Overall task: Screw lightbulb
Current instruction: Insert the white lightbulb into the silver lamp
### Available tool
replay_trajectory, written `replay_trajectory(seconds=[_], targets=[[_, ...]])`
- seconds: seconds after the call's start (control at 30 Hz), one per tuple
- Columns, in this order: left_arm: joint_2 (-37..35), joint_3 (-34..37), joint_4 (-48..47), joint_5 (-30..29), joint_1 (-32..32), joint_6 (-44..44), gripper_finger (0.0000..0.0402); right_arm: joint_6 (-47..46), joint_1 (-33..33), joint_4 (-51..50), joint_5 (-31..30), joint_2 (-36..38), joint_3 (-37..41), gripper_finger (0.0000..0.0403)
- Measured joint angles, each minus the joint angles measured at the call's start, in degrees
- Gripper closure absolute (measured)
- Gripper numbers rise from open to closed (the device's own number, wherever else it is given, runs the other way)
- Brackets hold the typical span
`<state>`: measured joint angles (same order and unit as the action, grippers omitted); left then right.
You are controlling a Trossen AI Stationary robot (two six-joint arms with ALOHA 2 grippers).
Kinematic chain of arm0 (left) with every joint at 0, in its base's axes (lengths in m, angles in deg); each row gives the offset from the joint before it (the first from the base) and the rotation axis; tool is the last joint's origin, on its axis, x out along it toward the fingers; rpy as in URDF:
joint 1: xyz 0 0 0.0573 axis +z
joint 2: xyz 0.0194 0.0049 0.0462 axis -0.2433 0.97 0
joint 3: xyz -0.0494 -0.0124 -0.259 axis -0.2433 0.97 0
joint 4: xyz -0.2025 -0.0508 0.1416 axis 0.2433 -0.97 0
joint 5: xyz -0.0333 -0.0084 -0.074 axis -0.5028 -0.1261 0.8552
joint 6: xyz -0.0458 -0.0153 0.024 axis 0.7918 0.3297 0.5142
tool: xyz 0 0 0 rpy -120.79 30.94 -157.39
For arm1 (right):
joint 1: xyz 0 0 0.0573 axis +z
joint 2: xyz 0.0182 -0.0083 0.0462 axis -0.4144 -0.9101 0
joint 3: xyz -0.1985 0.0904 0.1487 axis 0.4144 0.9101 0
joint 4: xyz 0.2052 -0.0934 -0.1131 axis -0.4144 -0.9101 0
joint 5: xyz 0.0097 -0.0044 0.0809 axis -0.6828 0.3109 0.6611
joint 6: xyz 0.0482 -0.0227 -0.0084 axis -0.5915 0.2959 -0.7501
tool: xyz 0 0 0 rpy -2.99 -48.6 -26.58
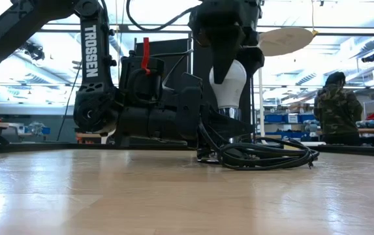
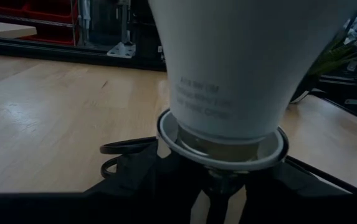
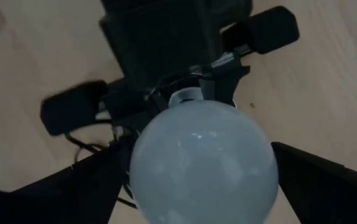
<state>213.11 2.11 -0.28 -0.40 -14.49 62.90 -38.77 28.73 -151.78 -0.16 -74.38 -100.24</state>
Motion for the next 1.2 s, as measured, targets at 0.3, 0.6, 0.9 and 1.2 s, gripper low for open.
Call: replay_trajectory(seconds=[0.3,0.6,0.9,1.2], targets=[[0.0,0.0,0.0,-0.2,0.0,0.0,0.0213,26.8,0.2,0.6,-0.3,0.0,0.0,0.0007],[0.0,0.0,0.0,-0.2,0.0,-0.1,0.0213,54.0,0.3,3.1,1.0,0.0,0.0,0.0007],[0.0,0.1,0.1,-0.4,0.0,-0.3,0.0213,61.4,-0.2,5.9,2.0,0.3,2.1,0.0009],[0.0,0.1,0.1,0.0,-0.1,-0.4,0.0213,61.1,0.5,7.9,2.3,0.1,3.6,0.0035]])
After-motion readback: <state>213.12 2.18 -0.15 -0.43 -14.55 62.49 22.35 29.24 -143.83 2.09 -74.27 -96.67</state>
